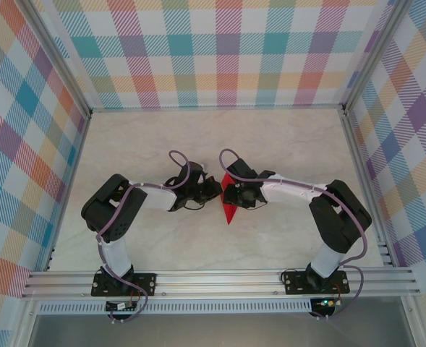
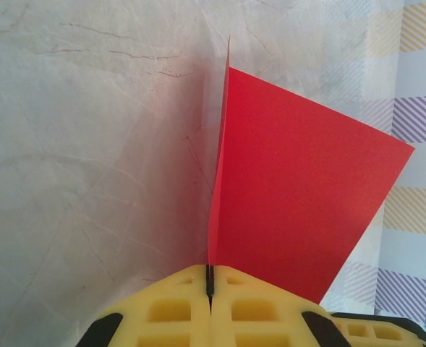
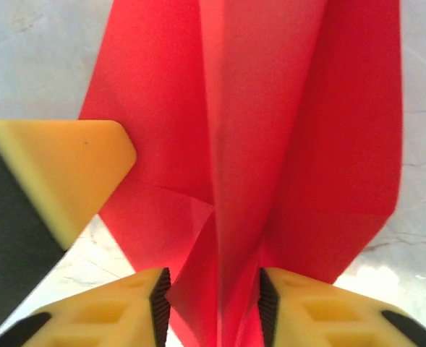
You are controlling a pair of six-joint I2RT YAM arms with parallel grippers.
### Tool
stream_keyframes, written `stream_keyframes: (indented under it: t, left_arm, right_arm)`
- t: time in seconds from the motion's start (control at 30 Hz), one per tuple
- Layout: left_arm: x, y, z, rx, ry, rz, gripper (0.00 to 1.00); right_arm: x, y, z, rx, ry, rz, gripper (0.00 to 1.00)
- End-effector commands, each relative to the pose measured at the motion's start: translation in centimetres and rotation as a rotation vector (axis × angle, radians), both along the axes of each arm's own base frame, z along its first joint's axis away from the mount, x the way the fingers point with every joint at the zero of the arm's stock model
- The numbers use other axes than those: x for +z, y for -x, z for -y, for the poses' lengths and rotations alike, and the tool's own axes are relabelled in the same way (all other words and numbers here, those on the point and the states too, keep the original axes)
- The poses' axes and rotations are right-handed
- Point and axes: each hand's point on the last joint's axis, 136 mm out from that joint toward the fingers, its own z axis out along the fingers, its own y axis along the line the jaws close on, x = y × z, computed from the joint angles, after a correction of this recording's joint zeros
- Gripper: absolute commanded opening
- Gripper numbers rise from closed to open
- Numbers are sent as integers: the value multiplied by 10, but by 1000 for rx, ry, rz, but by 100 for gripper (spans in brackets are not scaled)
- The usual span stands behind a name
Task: Fold a paper plane with a square sheet of paper (pick it up from the middle)
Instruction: Move the paper plane to the top-center of the table.
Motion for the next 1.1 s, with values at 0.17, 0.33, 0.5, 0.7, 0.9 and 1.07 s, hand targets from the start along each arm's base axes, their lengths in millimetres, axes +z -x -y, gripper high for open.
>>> stream_keyframes:
  t: [0.17,0.33,0.5,0.7,0.9,1.07]
  left_arm:
    - [11,-9,-22,60,-34,39,19]
    - [17,-14,-55,138,-124,54,28]
    - [19,-14,-82,206,-213,58,33]
    - [16,-12,-94,235,-258,49,35]
    - [13,-11,-101,250,-289,46,36]
    - [13,-11,-102,252,-295,45,37]
  right_arm:
    - [-2,-1,16,-41,120,-8,11]
    - [8,-1,25,-24,194,17,9]
    - [5,-2,26,-6,256,14,10]
    - [-9,-3,19,13,287,-16,14]
    - [-15,-4,12,25,278,-25,22]
    - [-19,-6,10,19,280,-32,23]
